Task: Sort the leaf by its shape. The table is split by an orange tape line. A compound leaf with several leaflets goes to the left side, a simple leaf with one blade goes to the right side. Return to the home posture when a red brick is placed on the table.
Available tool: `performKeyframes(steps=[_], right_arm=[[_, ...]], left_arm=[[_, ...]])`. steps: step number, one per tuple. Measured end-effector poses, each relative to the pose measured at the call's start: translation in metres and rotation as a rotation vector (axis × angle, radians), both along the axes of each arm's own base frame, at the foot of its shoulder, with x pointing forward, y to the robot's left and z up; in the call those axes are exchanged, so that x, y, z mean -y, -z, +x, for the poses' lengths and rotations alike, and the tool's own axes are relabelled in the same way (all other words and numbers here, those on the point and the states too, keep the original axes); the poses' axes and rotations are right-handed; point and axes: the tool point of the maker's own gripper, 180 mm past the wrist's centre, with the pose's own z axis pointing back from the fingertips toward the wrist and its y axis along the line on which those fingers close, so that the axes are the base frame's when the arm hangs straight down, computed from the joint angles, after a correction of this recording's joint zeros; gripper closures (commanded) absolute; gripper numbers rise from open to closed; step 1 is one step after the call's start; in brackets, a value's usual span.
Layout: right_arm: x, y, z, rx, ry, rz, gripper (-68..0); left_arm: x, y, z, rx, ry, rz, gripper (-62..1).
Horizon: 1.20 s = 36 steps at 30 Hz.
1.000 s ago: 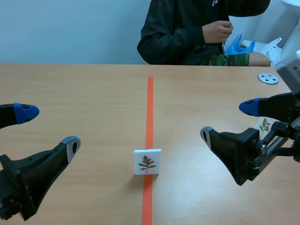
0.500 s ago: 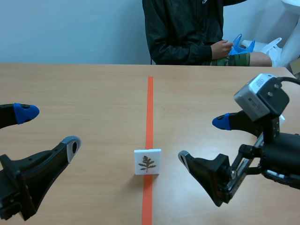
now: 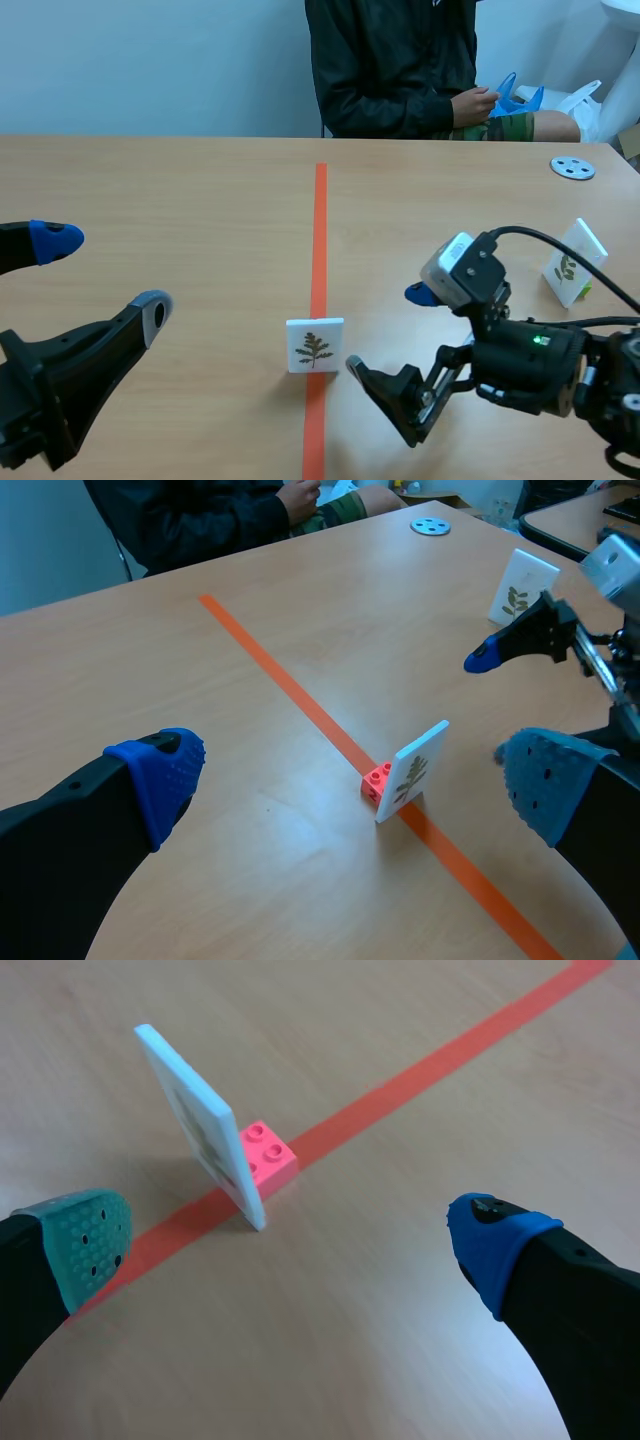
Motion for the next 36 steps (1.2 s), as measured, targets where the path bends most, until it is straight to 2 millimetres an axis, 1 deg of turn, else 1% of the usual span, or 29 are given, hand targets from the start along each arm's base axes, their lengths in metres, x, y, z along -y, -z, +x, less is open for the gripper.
performKeyframes(steps=[5,8,14,19,20,24,26,36], right_arm=[[-0.019,0.014,0.002,0.020,-0.052,-0.007,-67.9],[-0.027,0.019,0.009,0.053,-0.047,-0.028,-67.9],[-0.047,0.021,0.014,0.063,-0.081,-0.023,-67.9],[-0.063,0.030,0.006,0.075,-0.132,-0.056,-67.9],[-0.065,0.032,0.003,0.074,-0.138,-0.059,-66.2],[-0.067,0.034,0.001,0.076,-0.142,-0.067,-49.8],[-0.067,0.035,0.001,0.080,-0.139,-0.069,-43.9],[-0.067,0.035,0.001,0.080,-0.135,-0.071,-25.3]], left_arm=[[0.000,0.000,0.000,0.000,0.000,0.000,-62.3],[0.000,0.000,0.000,0.000,0.000,0.000,-62.3],[0.000,0.000,0.000,0.000,0.000,0.000,-62.3],[0.000,0.000,0.000,0.000,0.000,0.000,-62.3],[0.000,0.000,0.000,0.000,0.000,0.000,-62.3],[0.000,0.000,0.000,0.000,0.000,0.000,-62.3],[0.000,0.000,0.000,0.000,0.000,0.000,-62.3],[0.000,0.000,0.000,0.000,0.000,0.000,-62.3]])
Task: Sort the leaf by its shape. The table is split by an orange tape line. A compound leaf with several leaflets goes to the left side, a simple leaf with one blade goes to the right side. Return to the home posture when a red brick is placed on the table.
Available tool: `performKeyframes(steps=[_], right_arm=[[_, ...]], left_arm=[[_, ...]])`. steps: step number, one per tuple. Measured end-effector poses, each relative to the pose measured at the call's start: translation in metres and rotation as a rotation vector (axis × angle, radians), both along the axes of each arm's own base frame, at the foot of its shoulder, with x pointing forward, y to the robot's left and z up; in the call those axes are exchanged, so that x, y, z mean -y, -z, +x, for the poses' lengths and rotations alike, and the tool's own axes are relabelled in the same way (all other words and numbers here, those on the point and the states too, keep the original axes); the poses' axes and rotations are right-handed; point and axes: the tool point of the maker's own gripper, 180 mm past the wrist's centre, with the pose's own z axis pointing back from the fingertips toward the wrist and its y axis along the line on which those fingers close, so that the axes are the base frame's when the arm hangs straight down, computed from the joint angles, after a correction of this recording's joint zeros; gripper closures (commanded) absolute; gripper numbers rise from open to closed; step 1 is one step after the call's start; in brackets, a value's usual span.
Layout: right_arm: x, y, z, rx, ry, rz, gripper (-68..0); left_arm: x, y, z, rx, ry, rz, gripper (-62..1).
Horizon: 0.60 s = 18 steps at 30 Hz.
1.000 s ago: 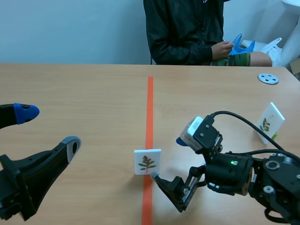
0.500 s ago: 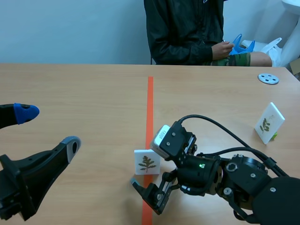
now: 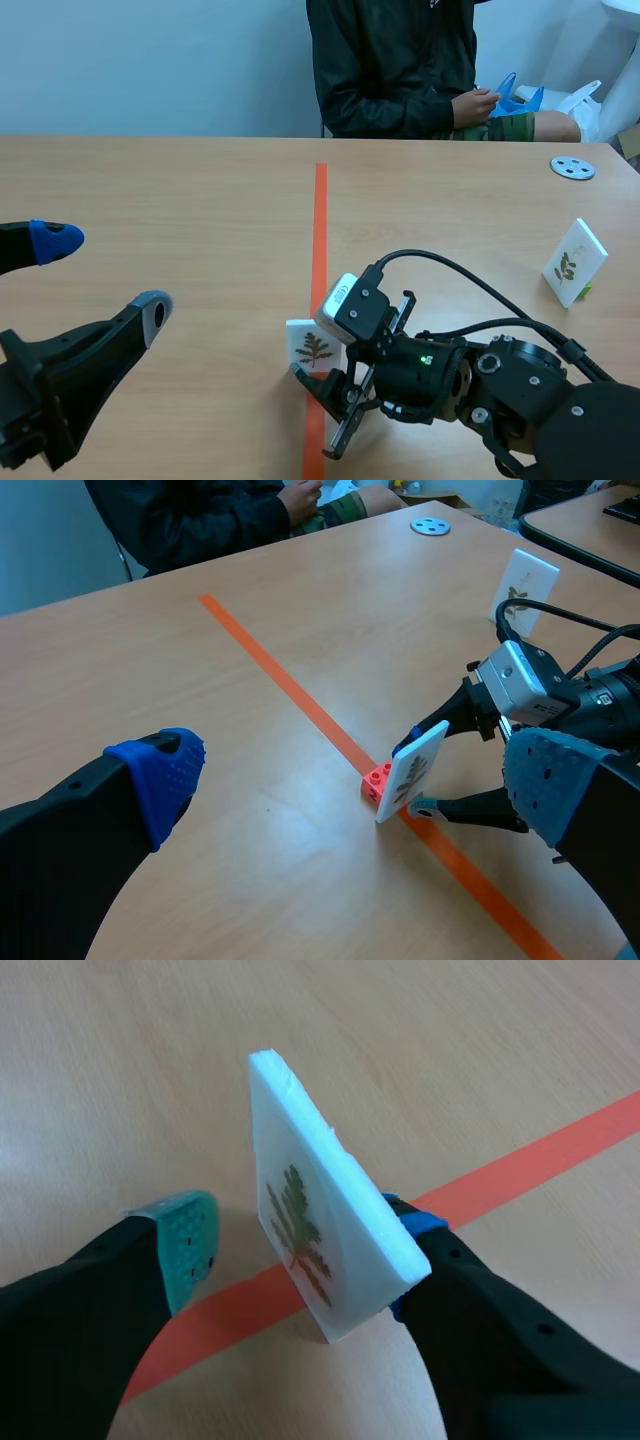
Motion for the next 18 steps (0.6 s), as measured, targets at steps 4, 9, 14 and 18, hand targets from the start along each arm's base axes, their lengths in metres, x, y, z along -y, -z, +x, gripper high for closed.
performKeyframes(steps=[4,9,14,18], right_arm=[[0.0028,0.0013,0.0019,0.013,0.025,-0.008,-17.4],[0.0028,0.0013,0.0019,0.013,0.025,-0.008,-8.5],[0.0028,0.0013,0.0019,0.013,0.025,-0.008,-1.7],[0.0016,-0.0020,0.0024,0.023,0.023,0.009,-1.5]], left_arm=[[0.0000,0.0000,0.0000,0.000,0.000,0.000,-62.3],[0.0000,0.0001,-0.0001,0.000,0.004,0.003,-62.3],[-0.0004,0.0002,0.0002,0.001,0.004,0.008,-62.3],[-0.0004,0.0002,0.0002,0.001,0.004,0.008,-62.3]])
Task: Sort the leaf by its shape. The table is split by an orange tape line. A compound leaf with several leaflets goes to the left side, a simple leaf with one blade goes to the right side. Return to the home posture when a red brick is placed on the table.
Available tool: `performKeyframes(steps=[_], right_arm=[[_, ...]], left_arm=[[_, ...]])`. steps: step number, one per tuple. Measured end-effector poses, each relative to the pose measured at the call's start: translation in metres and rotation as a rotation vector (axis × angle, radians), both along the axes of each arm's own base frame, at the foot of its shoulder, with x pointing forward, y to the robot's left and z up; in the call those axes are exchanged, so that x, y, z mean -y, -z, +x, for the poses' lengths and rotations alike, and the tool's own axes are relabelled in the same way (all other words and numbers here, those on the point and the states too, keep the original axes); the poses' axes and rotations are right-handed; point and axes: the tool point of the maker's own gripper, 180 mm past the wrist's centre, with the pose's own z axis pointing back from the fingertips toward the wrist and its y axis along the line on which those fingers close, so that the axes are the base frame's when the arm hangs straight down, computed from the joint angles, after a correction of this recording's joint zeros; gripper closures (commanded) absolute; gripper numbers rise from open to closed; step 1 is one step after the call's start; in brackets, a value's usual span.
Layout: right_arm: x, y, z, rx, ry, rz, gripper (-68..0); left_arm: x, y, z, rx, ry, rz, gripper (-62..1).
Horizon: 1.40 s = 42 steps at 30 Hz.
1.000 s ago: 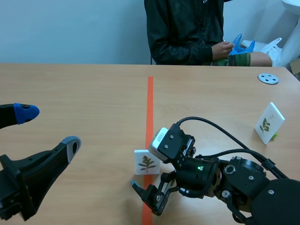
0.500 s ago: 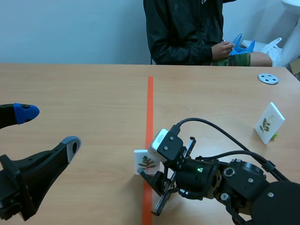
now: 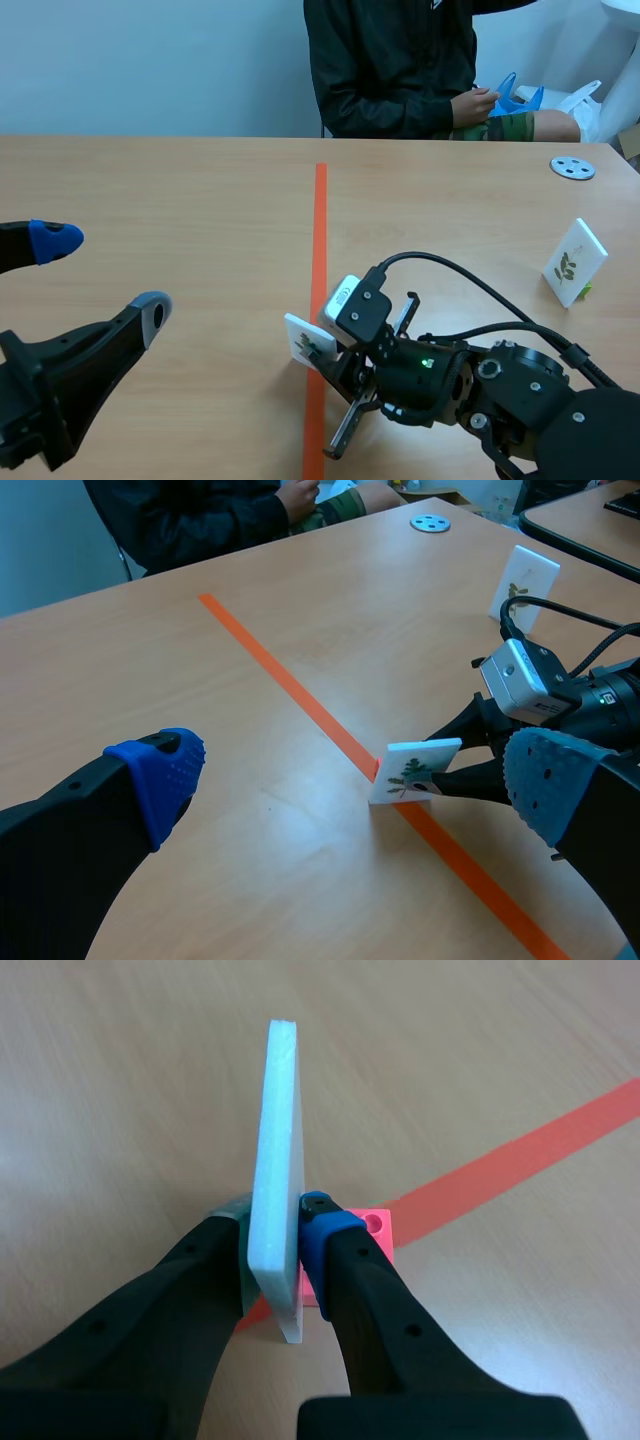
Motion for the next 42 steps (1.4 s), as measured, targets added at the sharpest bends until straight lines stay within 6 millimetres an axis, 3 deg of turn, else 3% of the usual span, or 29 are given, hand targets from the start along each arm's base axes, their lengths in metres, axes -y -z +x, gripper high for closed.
performKeyframes(steps=[3,7,18,27,33,42], right_arm=[[0.001,-0.005,0.002,0.013,0.000,0.015,-1.5],[0.020,-0.027,0.008,0.072,0.045,0.025,-1.5],[0.103,-0.071,0.003,0.073,0.296,0.131,-1.5],[0.185,-0.083,0.008,0.023,0.518,0.141,-1.5],[0.206,-0.073,0.011,-0.003,0.579,0.095,-1.5],[0.247,-0.027,0.037,-0.099,0.718,0.093,-1.5]], left_arm=[[0.000,0.000,0.000,0.000,0.000,0.000,-62.3],[0.000,0.000,0.000,0.000,0.001,0.003,-62.3],[0.000,0.000,0.000,0.000,0.001,0.003,-62.3],[0.000,0.000,0.000,0.000,0.001,0.003,-62.3],[0.000,0.000,0.000,0.000,0.001,0.003,-62.3],[0.000,0.000,0.000,0.000,0.001,0.003,-62.3]])
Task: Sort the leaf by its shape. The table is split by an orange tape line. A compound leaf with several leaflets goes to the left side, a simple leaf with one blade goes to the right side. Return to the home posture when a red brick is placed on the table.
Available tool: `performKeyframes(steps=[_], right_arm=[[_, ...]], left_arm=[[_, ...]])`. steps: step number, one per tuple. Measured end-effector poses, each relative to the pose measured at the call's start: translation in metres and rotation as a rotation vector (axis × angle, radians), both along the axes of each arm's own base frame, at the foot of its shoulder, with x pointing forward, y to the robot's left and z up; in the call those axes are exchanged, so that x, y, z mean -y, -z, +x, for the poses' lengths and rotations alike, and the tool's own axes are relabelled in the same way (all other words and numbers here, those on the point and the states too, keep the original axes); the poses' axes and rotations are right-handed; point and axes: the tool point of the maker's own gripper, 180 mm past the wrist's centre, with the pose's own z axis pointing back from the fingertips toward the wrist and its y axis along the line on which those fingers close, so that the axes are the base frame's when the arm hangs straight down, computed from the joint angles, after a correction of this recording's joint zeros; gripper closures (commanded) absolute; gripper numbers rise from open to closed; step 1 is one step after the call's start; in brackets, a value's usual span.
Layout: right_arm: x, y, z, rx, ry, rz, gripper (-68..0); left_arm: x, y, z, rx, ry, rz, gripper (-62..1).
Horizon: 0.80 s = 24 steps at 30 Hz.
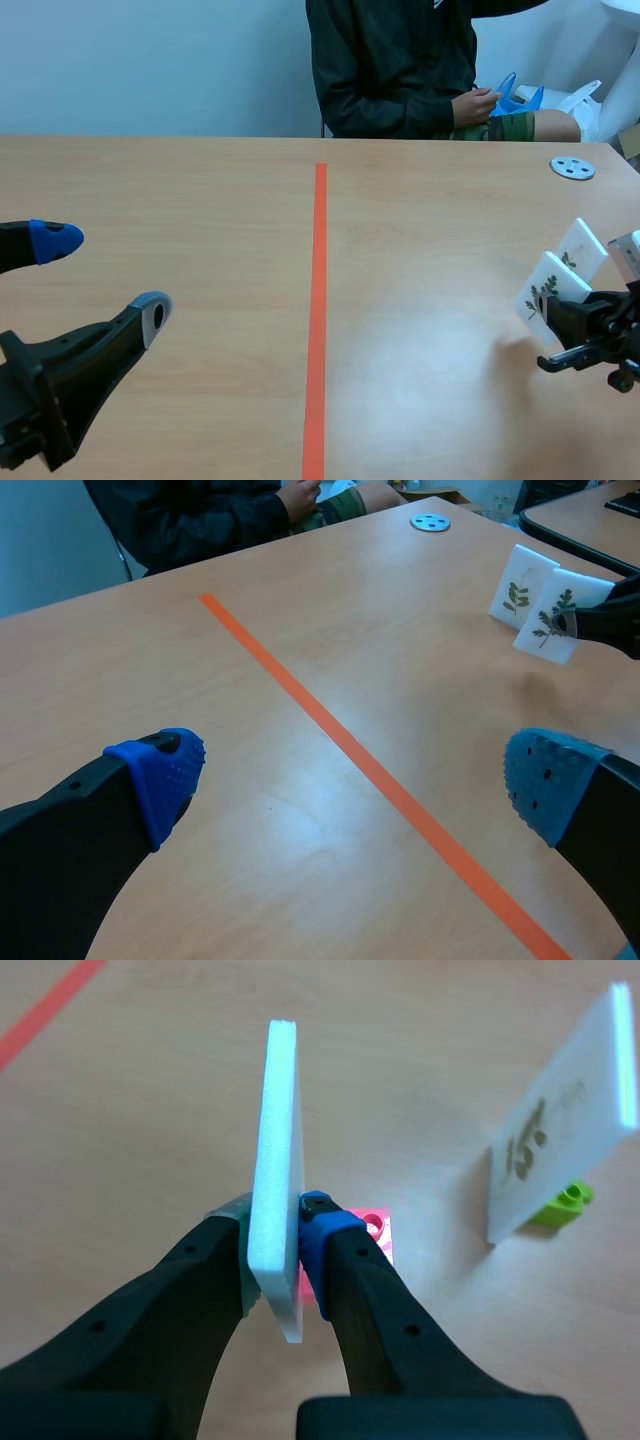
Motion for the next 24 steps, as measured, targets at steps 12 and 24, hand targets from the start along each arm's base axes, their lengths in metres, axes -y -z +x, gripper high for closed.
performKeyframes(steps=[12,24], right_arm=[[0.038,0.009,0.032,0.027,0.181,-0.046,-1.5],[0.051,0.032,0.020,-0.021,0.227,-0.076,-1.7]], left_arm=[[0.000,0.000,0.000,0.000,0.000,0.000,-62.3],[0.000,0.000,0.000,0.000,0.000,0.000,-62.3]])
